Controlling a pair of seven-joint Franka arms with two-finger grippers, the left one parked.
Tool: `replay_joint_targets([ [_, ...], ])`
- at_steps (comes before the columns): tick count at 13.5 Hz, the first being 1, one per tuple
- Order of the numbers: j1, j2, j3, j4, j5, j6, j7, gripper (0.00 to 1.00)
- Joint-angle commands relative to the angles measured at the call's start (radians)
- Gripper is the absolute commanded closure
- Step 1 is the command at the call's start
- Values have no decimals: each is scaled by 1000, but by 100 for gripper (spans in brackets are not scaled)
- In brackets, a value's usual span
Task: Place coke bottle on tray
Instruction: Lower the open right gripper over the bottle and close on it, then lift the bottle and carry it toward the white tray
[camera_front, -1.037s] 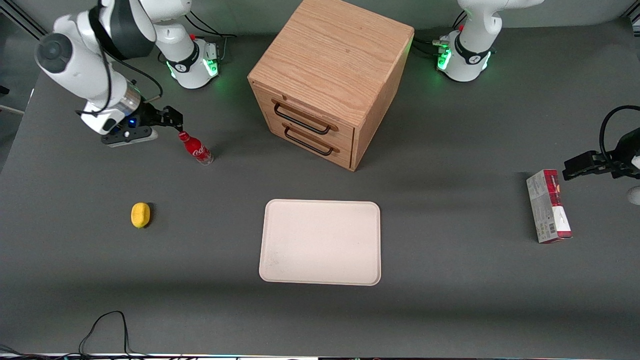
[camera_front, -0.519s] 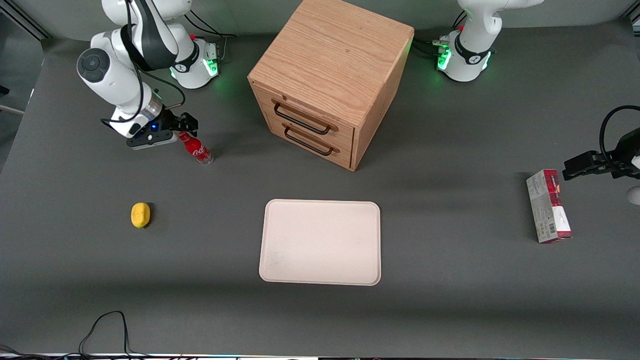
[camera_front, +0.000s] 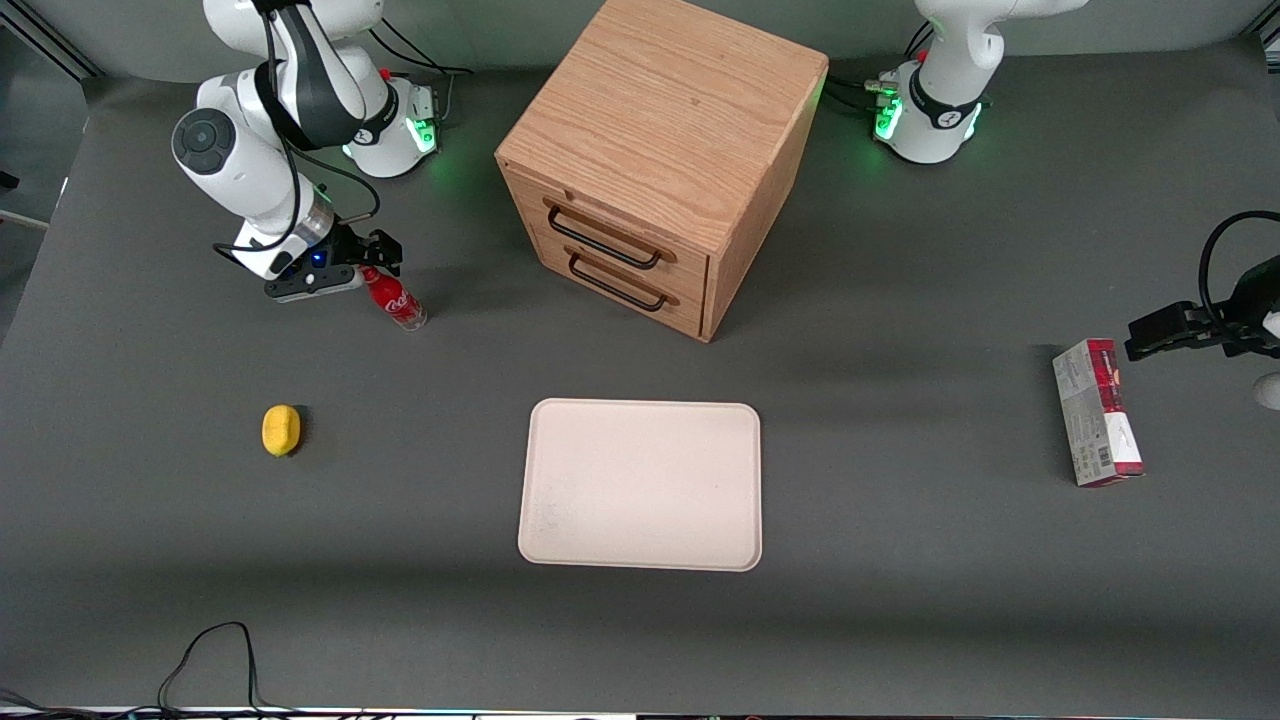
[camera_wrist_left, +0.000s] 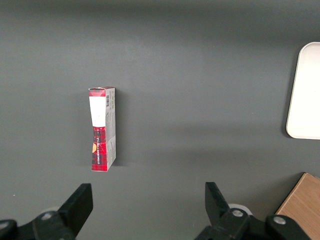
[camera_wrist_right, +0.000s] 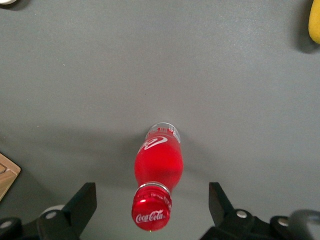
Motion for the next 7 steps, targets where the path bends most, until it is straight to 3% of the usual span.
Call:
replay_joint_targets([
  [1, 10, 20, -6, -6, 7, 24, 3, 1],
  [3, 10, 23, -6, -6, 7, 25, 3, 2],
  [4, 10, 23, -6, -6, 7, 25, 3, 8],
  [6, 10, 23, -6, -7, 7, 22, -1, 32],
  [7, 10, 21, -6, -9, 7, 21, -4, 54],
])
